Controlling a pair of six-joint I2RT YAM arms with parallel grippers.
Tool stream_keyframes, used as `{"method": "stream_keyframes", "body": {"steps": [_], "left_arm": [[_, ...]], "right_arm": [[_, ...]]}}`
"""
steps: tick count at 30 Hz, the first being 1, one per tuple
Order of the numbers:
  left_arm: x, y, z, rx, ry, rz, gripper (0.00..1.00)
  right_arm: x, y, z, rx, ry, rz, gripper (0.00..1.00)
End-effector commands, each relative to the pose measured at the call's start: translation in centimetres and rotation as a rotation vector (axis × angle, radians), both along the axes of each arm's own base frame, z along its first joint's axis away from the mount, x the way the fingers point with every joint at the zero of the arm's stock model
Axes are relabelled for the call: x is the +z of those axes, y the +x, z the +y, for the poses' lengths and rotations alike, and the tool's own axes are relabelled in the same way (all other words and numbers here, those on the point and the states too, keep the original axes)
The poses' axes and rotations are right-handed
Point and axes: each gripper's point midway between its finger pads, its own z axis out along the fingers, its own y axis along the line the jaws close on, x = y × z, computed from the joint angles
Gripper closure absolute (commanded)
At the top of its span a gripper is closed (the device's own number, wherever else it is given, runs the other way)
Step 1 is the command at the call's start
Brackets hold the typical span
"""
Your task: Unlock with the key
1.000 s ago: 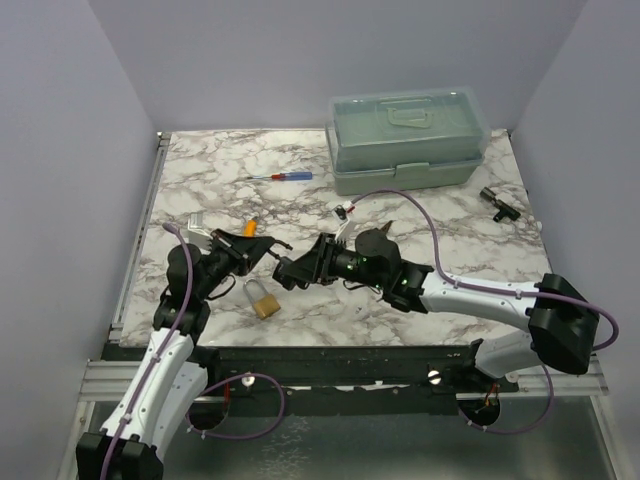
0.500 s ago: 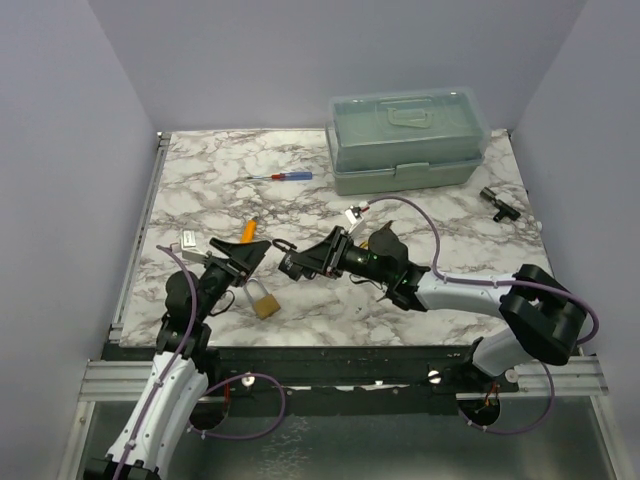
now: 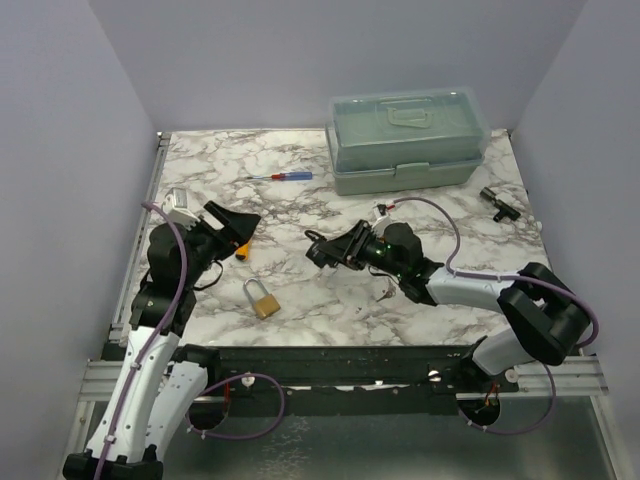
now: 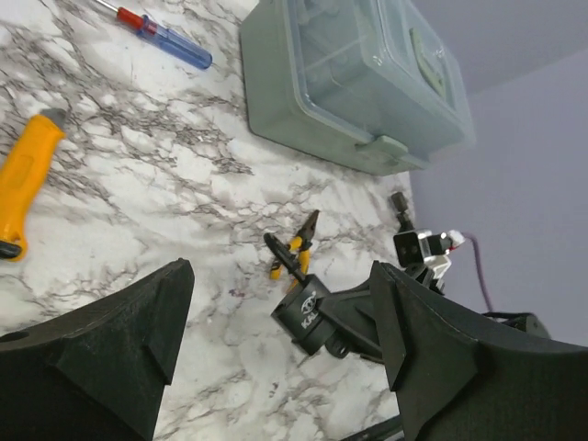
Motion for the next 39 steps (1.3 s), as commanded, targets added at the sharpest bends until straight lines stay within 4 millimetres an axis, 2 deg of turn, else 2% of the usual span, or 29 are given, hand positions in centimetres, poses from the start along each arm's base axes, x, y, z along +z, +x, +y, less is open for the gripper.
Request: {"method": "stream_keyframes", "body": {"steps": [1,4,10,18,27,30,31,33,34,39], "left_arm": [[-2.3,-1.0,1.0,-0.083,0.278,0.083,0.17],[-2.5,-0.9,1.0,-0.100,0.313,0.086,0.14],[-2.7,-0.7,0.1,-0.146,0.287,0.092,0.02],[-2.8,-0.5,0.1,-0.153,0.269,0.092,0.01],[-2.7,-0.3,0.5,-0.132,0.263,0.084,0.01],[-2.6,-0.3,0.6,-0.129,0.263,0.081,0.01],[-2.6,-0.3,0.6,-0.130,0.263,0.080,0.01],[-2.5,-0.4,0.6,-0.128,0.263,0.076,0.01],[-2.5,-0.4,0.6,-0.127,0.264,0.076,0.01],[-2.5,-0.4,0.7,-0.125,0.264,0.075,0.01]], "right_arm": [[1.8,2.5,-1.0,-0.051,0.003,-0.087,1.00],[0.6,3.8,-1.3,-0.058,-0.011,-0.076,1.00],[-1.5,6.2,-0.6,-0.040,-0.004,-0.063,1.00],[-4.5,8.2,2.0,0.019,0.033,-0.015,1.00],[-7.8,9.8,3.9,0.053,0.043,0.103,0.99],[-8.8,9.9,4.1,0.068,0.044,0.148,0.93],[-8.9,10.0,4.1,0.069,0.048,0.157,0.88],[-9.2,9.9,4.0,0.069,0.049,0.172,0.70],[-9.2,9.9,4.0,0.068,0.047,0.177,0.65],[-9.4,9.6,3.6,0.059,0.029,0.202,0.46]]}}
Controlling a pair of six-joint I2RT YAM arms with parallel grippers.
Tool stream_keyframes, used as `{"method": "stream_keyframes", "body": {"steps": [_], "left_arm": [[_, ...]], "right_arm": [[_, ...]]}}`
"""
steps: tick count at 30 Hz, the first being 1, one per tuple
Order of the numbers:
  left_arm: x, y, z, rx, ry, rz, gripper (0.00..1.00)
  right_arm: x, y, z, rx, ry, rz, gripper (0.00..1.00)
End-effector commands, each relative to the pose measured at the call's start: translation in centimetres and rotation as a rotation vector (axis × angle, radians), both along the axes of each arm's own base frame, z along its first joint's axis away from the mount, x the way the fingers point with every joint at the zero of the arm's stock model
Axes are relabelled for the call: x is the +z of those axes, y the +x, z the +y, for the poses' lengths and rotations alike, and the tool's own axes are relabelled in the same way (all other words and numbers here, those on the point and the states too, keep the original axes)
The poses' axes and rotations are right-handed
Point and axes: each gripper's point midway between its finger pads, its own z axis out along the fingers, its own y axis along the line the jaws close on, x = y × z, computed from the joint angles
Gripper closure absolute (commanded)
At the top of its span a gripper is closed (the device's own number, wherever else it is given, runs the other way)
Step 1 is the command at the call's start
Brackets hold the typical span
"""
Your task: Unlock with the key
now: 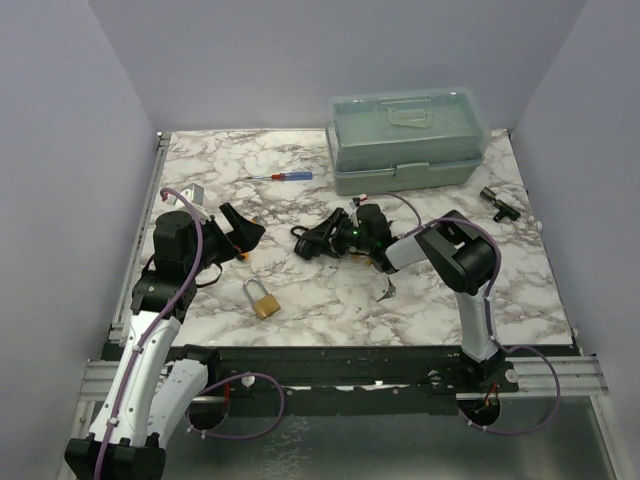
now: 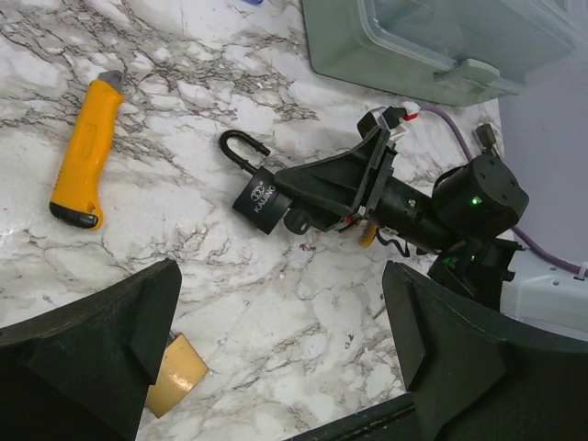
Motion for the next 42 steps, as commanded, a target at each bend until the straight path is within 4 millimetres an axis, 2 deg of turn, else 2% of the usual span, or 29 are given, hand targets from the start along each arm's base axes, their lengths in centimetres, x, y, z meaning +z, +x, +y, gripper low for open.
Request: {"method": "stream_keyframes", "body": {"steps": [1,9,16,22,29,32,35,42], "left_arm": [[0.0,-0.1,0.0,-0.012,0.001,-0.016,0.01],[0.1,-0.1,0.1,-0.006,0.003,-0.021,0.01],[0.1,-0.1,0.2,0.001,0.007,-0.023,0.01],[-0.1,0.0,0.4,0.010,0.011,-0.017,0.01],[-0.5,0.1,0.8,0.035,0.024,-0.001,0.01],[-1.2,0.3,1.2,0.059,0.035,0.026,0.01],[-1.8,0.4,1.3,0.067,0.037,0.055,0.01],[-5.2,0.6,3.4,0.216,0.080,0.225,0.01]], "right_arm": [[1.5,0.1,0.2,0.015,0.037,-0.004,0.43],[1.6,-0.3,-0.9,-0.004,-0.042,-0.008,0.26],[2.1,-0.1,-2.7,-0.014,-0.213,-0.076,0.15],[2.5,-0.4,-4.6,-0.026,-0.356,-0.087,0.00],[3.8,-1.2,-7.3,-0.028,-0.495,-0.147,0.00],[5.1,-1.3,-8.2,-0.011,-0.555,-0.218,0.10],[5.8,-1.8,-8.3,0.027,-0.569,-0.271,0.15],[6.4,-3.9,-9.9,0.028,-0.636,-0.300,0.14]]}}
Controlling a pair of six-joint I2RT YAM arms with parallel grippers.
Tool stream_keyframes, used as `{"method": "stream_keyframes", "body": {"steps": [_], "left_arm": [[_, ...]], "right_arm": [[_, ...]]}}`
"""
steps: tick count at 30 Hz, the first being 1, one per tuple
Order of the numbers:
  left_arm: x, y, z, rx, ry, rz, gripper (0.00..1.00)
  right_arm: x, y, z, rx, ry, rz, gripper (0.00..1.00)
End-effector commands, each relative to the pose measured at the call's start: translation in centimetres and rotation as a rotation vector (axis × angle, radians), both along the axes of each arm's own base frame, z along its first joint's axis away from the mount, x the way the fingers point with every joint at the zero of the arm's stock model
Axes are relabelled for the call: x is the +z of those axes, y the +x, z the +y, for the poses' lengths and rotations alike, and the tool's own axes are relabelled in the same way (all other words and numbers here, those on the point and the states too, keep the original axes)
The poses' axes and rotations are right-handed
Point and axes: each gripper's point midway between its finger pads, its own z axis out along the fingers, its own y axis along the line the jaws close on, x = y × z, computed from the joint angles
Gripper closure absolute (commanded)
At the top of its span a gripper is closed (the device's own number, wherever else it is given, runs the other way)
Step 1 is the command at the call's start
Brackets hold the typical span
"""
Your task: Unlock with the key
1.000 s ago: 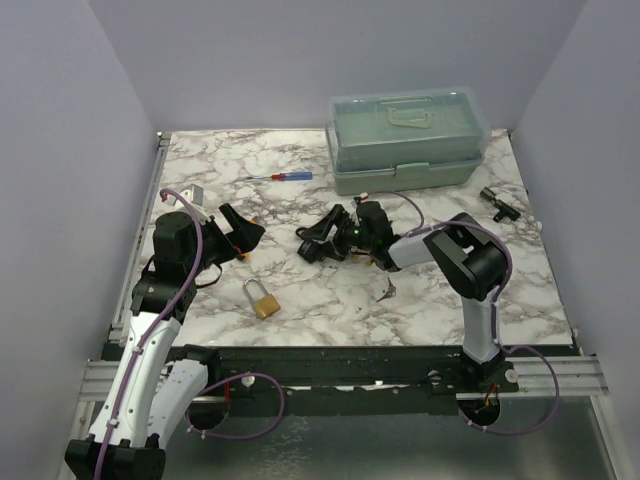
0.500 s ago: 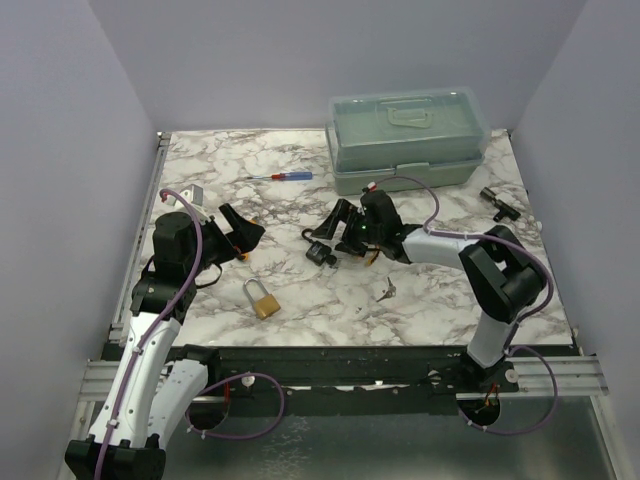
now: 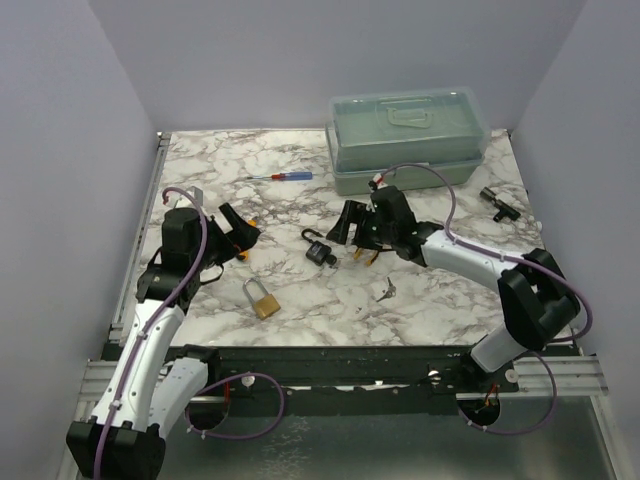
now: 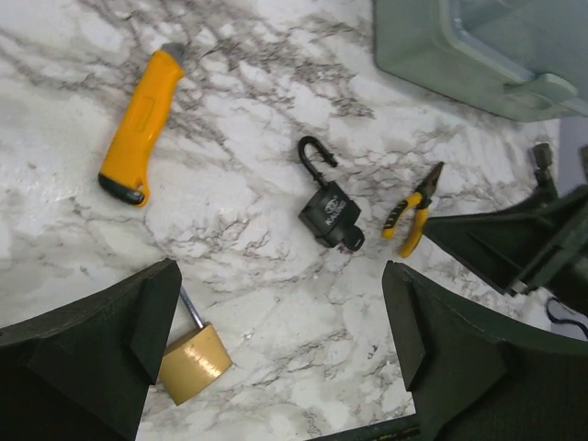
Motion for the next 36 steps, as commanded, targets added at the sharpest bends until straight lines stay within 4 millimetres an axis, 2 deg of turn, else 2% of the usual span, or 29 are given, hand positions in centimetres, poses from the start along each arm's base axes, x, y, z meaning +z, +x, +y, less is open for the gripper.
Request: {"method": "stream_keyframes", "body": {"steps": [1,4,9,12,17,20,25,30,33,36], "left_arm": [[-3.6,-0.2,2.2,0.140,0.052,0.176,0.01],[-5.6,-0.5,2.1,0.165,0.044,0.286,0.01],[-9.5,-1.1,1.6,0.206,0.050,0.465,0.01],[-11.4,-1.3,1.4,0.224,0.080,0.529,0.01],[-13.6,-1.7,0.8,0.235,0.144,0.589,0.01],[-14.3,-1.9,-0.2,0.209,0.160,0.606,0.01],[-13.8,-1.3,-2.5,0.057,0.173,0.599,0.06],[-11.2,-0.2,-3.5,-0.075,0.199,0.510,0.09],[-8.8,0.4,-3.2,-0.119,0.250,0.425,0.09],[-7.6,0.9,-1.5,-0.107,0.350,0.354,0.09]], "right_arm": [[0.7,-1.3,-2.1,-0.025,-0.090,-0.046,0.13],[0.9,-2.1,-3.8,-0.071,-0.127,-0.041,0.10],[0.6,-3.4,-8.2,-0.226,-0.243,0.006,0.07],[0.7,-4.6,-10.0,-0.284,-0.264,0.027,0.06],[0.6,-6.0,-13.1,-0.390,-0.307,0.030,0.06],[-0.2,-6.3,-14.7,-0.454,-0.363,0.045,0.06],[-3.4,-7.4,-16.0,-0.485,-0.468,0.144,0.09],[-7.2,-9.0,-15.6,-0.458,-0.498,0.260,0.22],[-7.8,-9.1,-15.3,-0.444,-0.488,0.272,0.31],[-7.9,-9.0,-15.0,-0.431,-0.490,0.275,0.33]]}}
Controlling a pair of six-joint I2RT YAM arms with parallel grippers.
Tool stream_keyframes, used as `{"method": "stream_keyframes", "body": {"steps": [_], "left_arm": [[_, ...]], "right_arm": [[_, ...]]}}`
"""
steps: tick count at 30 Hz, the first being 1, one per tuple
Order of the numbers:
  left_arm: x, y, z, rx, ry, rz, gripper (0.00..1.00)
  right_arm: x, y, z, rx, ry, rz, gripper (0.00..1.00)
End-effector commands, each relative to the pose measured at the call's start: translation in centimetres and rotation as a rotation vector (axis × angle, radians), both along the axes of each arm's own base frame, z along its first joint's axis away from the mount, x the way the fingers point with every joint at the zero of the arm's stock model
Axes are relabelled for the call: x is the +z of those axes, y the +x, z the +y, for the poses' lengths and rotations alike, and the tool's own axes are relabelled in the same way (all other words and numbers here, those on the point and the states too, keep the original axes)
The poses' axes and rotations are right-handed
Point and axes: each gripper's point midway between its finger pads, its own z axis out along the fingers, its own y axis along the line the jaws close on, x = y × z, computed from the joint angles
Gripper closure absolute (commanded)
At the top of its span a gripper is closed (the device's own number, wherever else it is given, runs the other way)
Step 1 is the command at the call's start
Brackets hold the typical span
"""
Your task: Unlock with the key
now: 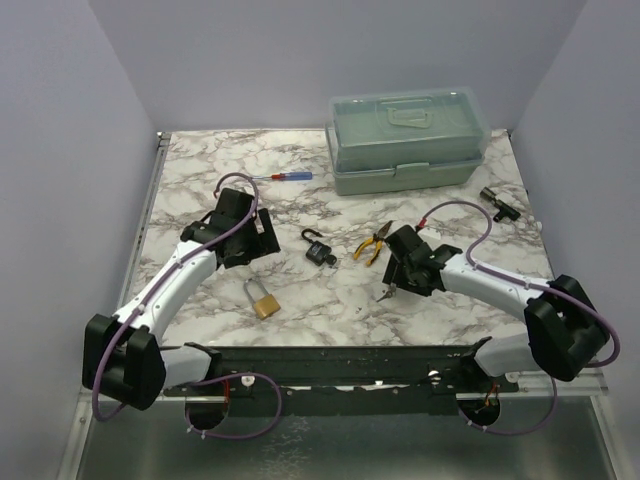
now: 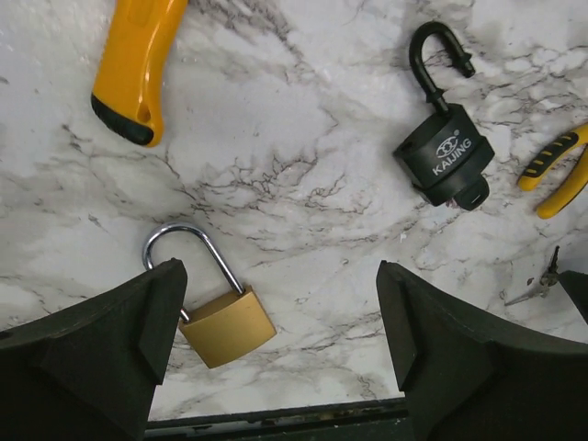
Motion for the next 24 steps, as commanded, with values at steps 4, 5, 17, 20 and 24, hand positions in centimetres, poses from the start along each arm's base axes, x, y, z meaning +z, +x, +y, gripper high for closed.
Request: {"method": "stream_keyframes", "body": {"steps": [4,5,17,20,24], "left_arm": [[2.7,0.2,3.3,-0.035,0.170,-0.153,0.09],[2.9,0.2,3.3,-0.040,0.166,-0.160,0.09],[4.1,0.4,3.5,-0.032,0.168,-0.213,0.09],[4.5,0.4,3.6,-0.030,0.165,-0.226,0.09],[4.9,0.4,3.6,-0.028,0.162,-0.241,0.09]], "right_arm": [[-0.6,-0.5,0.8,0.005,0.023,0.047,0.33],[-0.6,-0.5,0.9,0.004,0.024,0.050,0.33],[0.0,-1.0,1.7,-0.077,0.045,0.136,0.35],[0.6,-0.8,2.1,-0.069,0.038,0.142,0.35],[0.5,-1.0,1.9,-0.084,-0.006,0.179,0.36]]}}
